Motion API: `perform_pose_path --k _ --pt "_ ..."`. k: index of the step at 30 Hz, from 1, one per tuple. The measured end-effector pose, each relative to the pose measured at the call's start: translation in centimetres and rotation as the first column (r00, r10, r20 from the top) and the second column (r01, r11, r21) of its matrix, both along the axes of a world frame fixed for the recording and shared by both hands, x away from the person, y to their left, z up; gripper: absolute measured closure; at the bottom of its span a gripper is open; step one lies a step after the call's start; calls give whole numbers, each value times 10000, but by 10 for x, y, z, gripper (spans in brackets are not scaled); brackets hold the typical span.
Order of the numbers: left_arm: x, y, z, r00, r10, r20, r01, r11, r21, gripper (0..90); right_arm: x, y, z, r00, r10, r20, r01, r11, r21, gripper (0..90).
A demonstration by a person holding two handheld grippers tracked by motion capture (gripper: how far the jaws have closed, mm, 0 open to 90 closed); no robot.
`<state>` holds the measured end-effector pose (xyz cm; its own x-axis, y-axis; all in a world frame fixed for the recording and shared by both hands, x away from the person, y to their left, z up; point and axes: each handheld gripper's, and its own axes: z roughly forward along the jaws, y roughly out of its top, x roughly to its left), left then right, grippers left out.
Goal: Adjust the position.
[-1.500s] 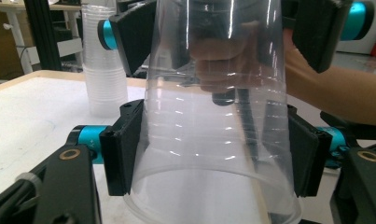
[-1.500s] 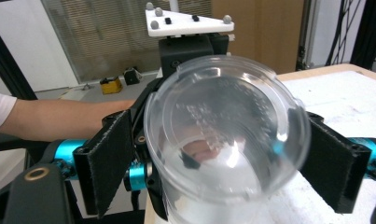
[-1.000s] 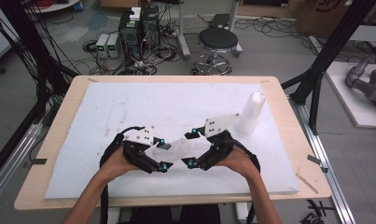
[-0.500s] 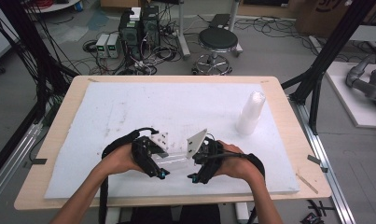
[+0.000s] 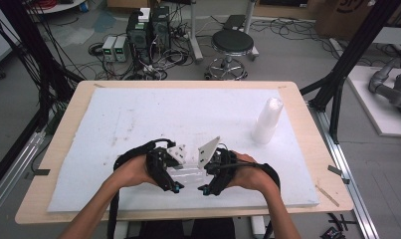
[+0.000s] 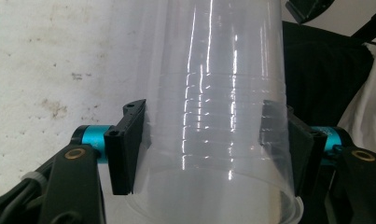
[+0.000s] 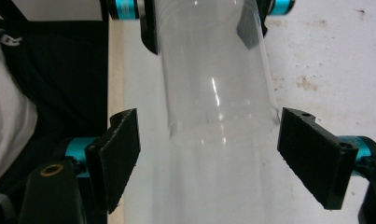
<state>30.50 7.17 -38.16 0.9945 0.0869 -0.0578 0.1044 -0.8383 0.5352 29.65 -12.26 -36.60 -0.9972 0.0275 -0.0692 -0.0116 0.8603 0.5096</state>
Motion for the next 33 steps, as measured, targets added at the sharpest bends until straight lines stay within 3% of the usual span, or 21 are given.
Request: perform_pose_path --k 10,18,25,28,31,33 --pt "-5 -5 0 9993 -326 209 324 9994 105 339 3 -2 -2 9995 66 -322 -61 9999 149 248" --pt "-3 -3 0 9993 -318 193 319 9995 -75 339 4 -1 -4 9983 246 -536 -232 9994 268 412" --pt "-3 -2 0 9992 -363 163 365 9993 -103 333 3 -1 -4 9982 379 -465 -366 9989 277 430" --pt "-4 -2 -2 9992 -404 -63 401 9983 -412 278 3 -1 -3 9982 380 -474 -364 9988 337 431" --pt "-3 1 -5 9976 -372 -576 313 9943 -1015 109 3 -3 -3 9985 348 -430 -330 9985 429 432" --pt "-1 4 -6 9989 -169 -441 118 9935 -1129 106 4 -3 -3 9983 336 -483 -317 9987 410 432"
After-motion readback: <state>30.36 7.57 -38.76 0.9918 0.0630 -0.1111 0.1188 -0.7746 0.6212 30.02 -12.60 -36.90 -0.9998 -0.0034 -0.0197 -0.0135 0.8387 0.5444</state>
